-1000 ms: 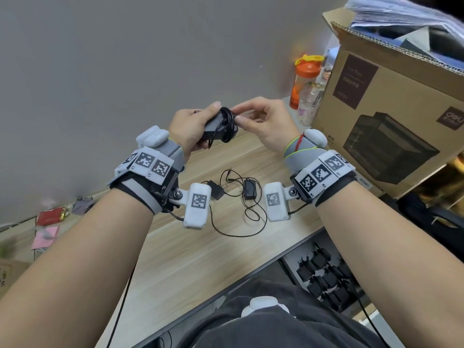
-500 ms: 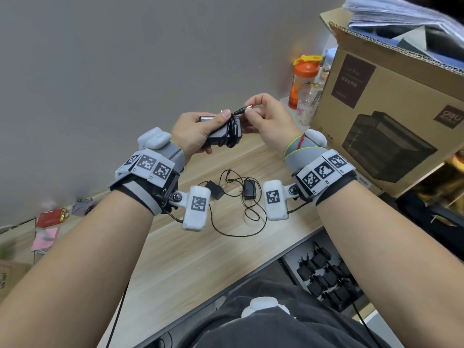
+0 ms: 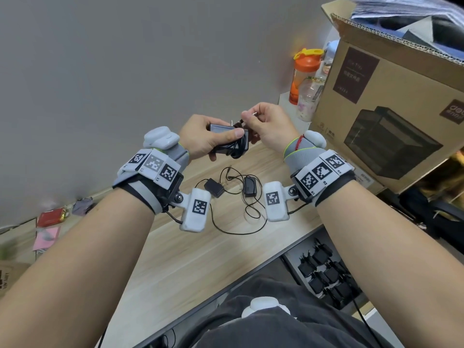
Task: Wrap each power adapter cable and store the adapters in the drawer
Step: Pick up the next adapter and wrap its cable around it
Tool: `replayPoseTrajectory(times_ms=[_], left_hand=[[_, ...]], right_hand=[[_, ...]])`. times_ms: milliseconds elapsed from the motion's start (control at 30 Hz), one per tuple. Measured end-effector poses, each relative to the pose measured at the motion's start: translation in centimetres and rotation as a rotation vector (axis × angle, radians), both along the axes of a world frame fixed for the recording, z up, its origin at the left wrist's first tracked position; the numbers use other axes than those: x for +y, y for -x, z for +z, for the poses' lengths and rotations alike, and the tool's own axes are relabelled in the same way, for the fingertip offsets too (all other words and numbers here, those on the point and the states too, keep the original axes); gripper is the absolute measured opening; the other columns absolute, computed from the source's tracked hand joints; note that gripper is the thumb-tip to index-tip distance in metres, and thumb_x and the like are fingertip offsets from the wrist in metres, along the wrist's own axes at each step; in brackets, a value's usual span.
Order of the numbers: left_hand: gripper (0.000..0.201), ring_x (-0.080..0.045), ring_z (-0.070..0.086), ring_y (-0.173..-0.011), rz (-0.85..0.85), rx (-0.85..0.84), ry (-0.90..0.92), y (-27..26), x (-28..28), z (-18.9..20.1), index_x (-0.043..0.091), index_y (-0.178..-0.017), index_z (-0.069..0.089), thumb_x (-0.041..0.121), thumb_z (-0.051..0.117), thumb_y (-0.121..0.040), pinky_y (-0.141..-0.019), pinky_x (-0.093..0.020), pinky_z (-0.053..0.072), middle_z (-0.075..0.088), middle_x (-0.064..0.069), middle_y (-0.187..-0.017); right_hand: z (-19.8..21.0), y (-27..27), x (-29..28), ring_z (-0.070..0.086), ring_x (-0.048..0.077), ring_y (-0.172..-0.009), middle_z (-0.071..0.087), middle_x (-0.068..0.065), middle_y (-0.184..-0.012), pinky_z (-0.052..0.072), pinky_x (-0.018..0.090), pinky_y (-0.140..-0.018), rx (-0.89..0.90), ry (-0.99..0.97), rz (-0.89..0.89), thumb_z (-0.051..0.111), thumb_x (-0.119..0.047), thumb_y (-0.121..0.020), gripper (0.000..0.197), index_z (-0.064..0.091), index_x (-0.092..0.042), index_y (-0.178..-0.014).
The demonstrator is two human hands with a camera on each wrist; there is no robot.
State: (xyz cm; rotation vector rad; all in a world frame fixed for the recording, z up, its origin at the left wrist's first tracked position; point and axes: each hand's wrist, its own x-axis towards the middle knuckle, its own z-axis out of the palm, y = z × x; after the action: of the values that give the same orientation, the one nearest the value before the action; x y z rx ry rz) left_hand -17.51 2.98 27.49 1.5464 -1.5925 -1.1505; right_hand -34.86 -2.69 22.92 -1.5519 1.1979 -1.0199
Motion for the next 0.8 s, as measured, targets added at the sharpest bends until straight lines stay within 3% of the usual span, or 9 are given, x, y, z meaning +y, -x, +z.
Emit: replayPoseTrajectory(times_ms=[100,200,300,400,533,600,667,800], left_hand=[[0.035,-0.011,0.05,-0.038,0.028,-0.028,0.015,0.7,-0.3,-0.5,0.011,-0.103,0.074,0.041,0.075,-0.083,-0.039,-0.017,0.039,0.069,0.001,-0.068],[0.033,-0.013,0.055,-0.041,0.066,-0.021,0.031,1.5,-0.7,-1.4,0.014,-0.1,0.074,0.044,0.07,-0.087,-0.041,-0.018,0.041,0.07,0.005,-0.062],[0.035,-0.016,0.061,-0.046,0.074,0.012,-0.003,2.9,-1.5,-3.4,0.013,-0.105,0.074,0.044,0.063,-0.092,-0.045,-0.022,0.046,0.072,-0.005,-0.075],[0.029,-0.014,0.064,-0.05,0.082,0.091,-0.086,4.4,-2.2,-5.5,0.012,-0.11,0.07,0.035,0.058,-0.097,-0.053,-0.023,0.057,0.07,-0.01,-0.086],[0.025,-0.013,0.064,-0.063,0.055,0.139,-0.192,7.3,-2.5,-8.5,0.007,-0.107,0.066,0.026,0.053,-0.101,-0.056,-0.023,0.058,0.063,-0.01,-0.089],[0.021,-0.019,0.064,-0.07,0.03,0.127,-0.27,9.3,-2.5,-10.7,0.01,-0.103,0.064,0.027,0.051,-0.102,-0.066,-0.03,0.061,0.063,-0.011,-0.092],[0.02,-0.021,0.065,-0.067,0.003,0.112,-0.355,11.7,-2.4,-13.3,0.014,-0.098,0.064,0.029,0.051,-0.102,-0.075,-0.038,0.059,0.065,-0.011,-0.091],[0.021,-0.02,0.064,-0.062,-0.059,0.036,-0.414,15.1,-2.1,-16.5,0.013,-0.1,0.061,0.03,0.048,-0.103,-0.05,-0.021,0.052,0.066,-0.011,-0.089]], right_hand=[[-0.5,0.0,-0.1,0.054,0.013,-0.051,0.063,0.007,-0.073,0.05,0.026,-0.051,-0.034,-0.08,-0.017,0.061,-0.027,-0.096,0.016,0.057,-0.014,-0.086],[-0.8,0.2,0.2,0.058,0.014,-0.056,0.061,0.009,-0.082,0.054,0.031,-0.056,-0.115,-0.244,-0.001,0.052,-0.037,-0.1,0.023,0.055,-0.015,-0.095],[-1.7,1.4,0.9,0.062,0.02,-0.061,0.063,0.012,-0.088,0.057,0.032,-0.059,-0.164,-0.378,0.022,0.044,-0.049,-0.1,0.043,0.059,-0.009,-0.107],[-3.4,2.8,1.4,0.062,0.027,-0.062,0.063,0.018,-0.091,0.058,0.033,-0.062,-0.173,-0.442,0.049,0.05,-0.05,-0.098,0.053,0.06,-0.001,-0.115],[-6.0,5.6,2.3,0.062,0.023,-0.061,0.064,0.01,-0.09,0.061,0.038,-0.075,-0.202,-0.511,0.03,0.062,-0.035,-0.095,0.032,0.064,-0.007,-0.11],[-7.8,7.5,3.0,0.064,0.021,-0.063,0.064,0.008,-0.091,0.06,0.04,-0.08,-0.213,-0.567,0.0,0.066,-0.029,-0.092,0.024,0.065,-0.01,-0.106],[-10.0,9.8,3.8,0.062,0.023,-0.068,0.063,0.008,-0.092,0.058,0.042,-0.086,-0.219,-0.621,-0.058,0.067,-0.026,-0.092,0.019,0.064,-0.011,-0.103],[-12.6,12.9,5.4,0.058,0.03,-0.079,0.059,0.016,-0.096,0.054,0.047,-0.091,-0.228,-0.681,-0.137,0.066,-0.021,-0.092,0.018,0.062,-0.008,-0.103]])
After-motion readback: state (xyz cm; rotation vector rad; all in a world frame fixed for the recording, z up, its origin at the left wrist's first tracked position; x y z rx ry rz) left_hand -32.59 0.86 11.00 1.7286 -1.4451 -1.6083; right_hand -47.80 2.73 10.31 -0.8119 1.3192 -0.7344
